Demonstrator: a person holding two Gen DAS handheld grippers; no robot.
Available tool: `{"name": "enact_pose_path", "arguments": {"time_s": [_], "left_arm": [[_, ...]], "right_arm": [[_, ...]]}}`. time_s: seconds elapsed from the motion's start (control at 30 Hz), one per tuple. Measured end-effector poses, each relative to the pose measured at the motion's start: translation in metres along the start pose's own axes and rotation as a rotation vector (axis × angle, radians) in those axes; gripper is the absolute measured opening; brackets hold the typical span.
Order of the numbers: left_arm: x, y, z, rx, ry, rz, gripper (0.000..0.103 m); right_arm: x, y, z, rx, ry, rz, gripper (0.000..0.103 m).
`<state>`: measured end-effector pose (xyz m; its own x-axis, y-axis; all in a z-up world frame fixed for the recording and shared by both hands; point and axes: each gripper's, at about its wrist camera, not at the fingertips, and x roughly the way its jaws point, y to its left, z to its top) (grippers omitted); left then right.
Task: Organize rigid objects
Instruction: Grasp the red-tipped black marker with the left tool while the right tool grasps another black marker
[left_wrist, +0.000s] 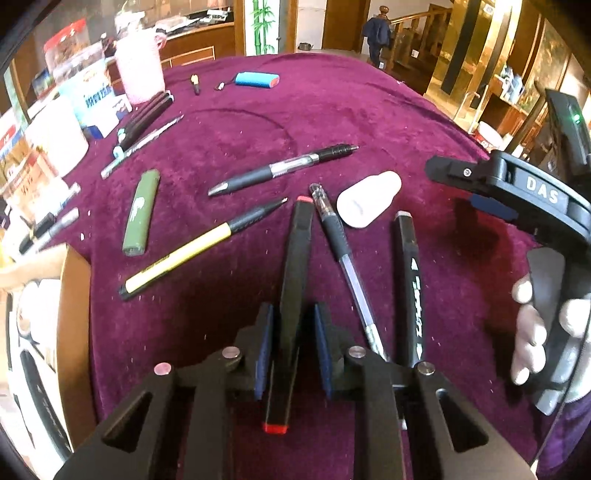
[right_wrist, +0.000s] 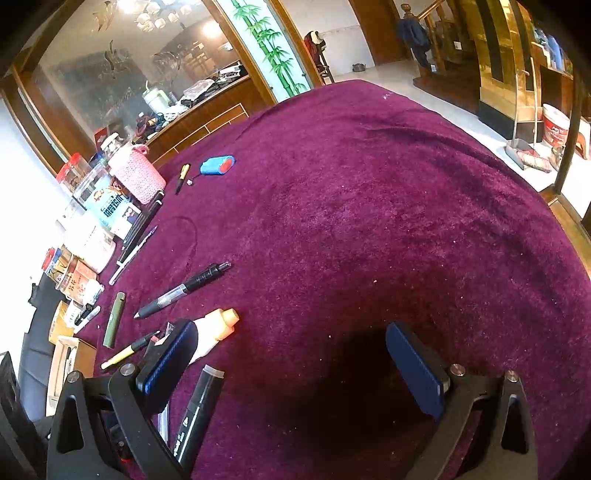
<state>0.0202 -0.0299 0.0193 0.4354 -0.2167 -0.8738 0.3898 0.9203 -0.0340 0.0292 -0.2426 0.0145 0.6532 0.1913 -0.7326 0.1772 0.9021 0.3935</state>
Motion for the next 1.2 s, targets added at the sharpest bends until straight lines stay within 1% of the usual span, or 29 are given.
{"name": "enact_pose_path", "arguments": {"time_s": [0.13, 0.17, 0.2, 0.23, 0.33, 0.43, 0.53, 0.63, 0.73, 0.8, 0.83, 0.87, 0.9, 0.93, 0.97, 1.0, 1.1, 1.2], "left_arm": [[0.004, -0.008, 0.003, 0.028, -0.034, 0.050, 0.021], [0.003, -0.008, 0.002, 0.029, -0.037, 0.048, 0.017], [0.000, -0.007, 0.001, 0.025, -0.041, 0.029, 0.014], [-0.005, -0.004, -0.003, 0.007, -0.040, -0.014, 0.014], [-0.024, 0.002, -0.013, -0.023, -0.068, -0.035, 0.014], [-0.053, 0.017, -0.031, -0.083, -0.107, -0.091, 0.014], [-0.091, 0.035, -0.057, -0.156, -0.160, -0.141, 0.015], [-0.124, 0.051, -0.084, -0.220, -0.216, -0.165, 0.015], [-0.151, 0.071, -0.112, -0.287, -0.280, -0.167, 0.015], [-0.165, 0.085, -0.128, -0.331, -0.310, -0.174, 0.015], [-0.170, 0.091, -0.132, -0.342, -0.317, -0.174, 0.015], [-0.177, 0.098, -0.140, -0.356, -0.328, -0.169, 0.015], [-0.182, 0.103, -0.145, -0.366, -0.341, -0.162, 0.015], [-0.187, 0.109, -0.151, -0.376, -0.356, -0.153, 0.015], [-0.192, 0.115, -0.156, -0.387, -0.370, -0.148, 0.015], [-0.195, 0.121, -0.161, -0.400, -0.381, -0.151, 0.015], [-0.195, 0.136, -0.173, -0.439, -0.394, -0.171, 0.015], [-0.194, 0.149, -0.183, -0.470, -0.397, -0.172, 0.015]], "right_arm": [[0.002, 0.001, 0.000, -0.010, 0.000, -0.007, 0.102], [0.002, 0.002, 0.000, -0.015, -0.001, -0.010, 0.102], [0.003, 0.002, 0.001, -0.018, -0.002, -0.012, 0.102], [0.003, 0.003, 0.001, -0.023, -0.003, -0.016, 0.102], [0.004, 0.004, 0.000, -0.037, -0.006, -0.026, 0.102], [0.004, 0.004, 0.000, -0.040, -0.009, -0.023, 0.102], [0.004, 0.004, 0.000, -0.040, -0.016, -0.015, 0.102], [0.003, 0.002, -0.001, -0.034, -0.026, 0.002, 0.102], [0.001, -0.003, -0.001, -0.015, -0.038, 0.030, 0.102], [0.002, -0.003, -0.001, -0.012, -0.039, 0.032, 0.102], [0.002, 0.000, -0.001, -0.028, -0.025, 0.013, 0.099], [0.001, 0.005, -0.002, -0.047, -0.009, -0.028, 0.085], [-0.001, 0.008, -0.005, -0.058, 0.006, -0.045, 0.063], [-0.005, 0.015, -0.012, -0.066, 0.046, -0.002, 0.056], [-0.006, 0.018, -0.017, -0.065, 0.075, 0.038, 0.051], [-0.008, 0.025, -0.025, -0.073, 0.101, 0.060, 0.051], [-0.012, 0.049, -0.043, -0.145, 0.114, 0.001, 0.051], [-0.011, 0.062, -0.050, -0.148, 0.123, -0.012, 0.051]]}}
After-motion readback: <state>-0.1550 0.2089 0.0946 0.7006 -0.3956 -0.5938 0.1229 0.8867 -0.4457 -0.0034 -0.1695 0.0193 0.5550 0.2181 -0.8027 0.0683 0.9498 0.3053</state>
